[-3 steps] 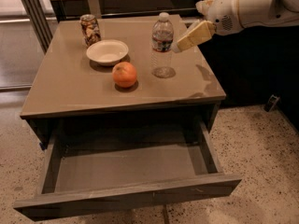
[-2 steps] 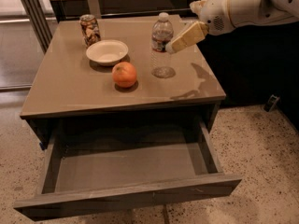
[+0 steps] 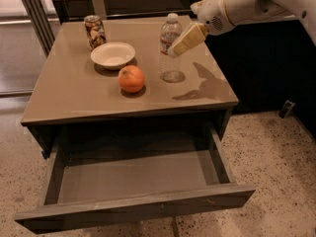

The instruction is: Place water bottle into top drawer

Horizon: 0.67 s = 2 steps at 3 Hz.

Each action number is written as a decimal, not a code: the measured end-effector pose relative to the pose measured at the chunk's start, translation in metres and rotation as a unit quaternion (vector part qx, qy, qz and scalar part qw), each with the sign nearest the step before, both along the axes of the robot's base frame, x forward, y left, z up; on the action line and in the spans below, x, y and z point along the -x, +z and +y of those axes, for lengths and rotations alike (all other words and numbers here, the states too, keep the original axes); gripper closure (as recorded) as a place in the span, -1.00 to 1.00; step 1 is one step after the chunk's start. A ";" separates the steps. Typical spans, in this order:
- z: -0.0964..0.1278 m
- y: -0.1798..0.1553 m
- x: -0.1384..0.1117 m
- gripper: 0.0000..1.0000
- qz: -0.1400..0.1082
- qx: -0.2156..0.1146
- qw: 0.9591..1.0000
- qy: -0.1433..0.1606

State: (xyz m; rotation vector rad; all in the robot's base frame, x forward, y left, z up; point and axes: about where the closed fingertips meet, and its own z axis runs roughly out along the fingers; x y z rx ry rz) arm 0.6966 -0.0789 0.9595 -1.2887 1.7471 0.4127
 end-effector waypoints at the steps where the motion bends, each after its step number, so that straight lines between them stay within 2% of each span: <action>1: 0.015 -0.003 -0.009 -1.00 0.006 0.007 1.000 0.014; 2: 0.030 -0.008 -0.013 -1.00 0.013 0.010 0.999 0.031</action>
Offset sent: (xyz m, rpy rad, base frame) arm 0.0168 0.0461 -0.0086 -0.0256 0.0390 0.1006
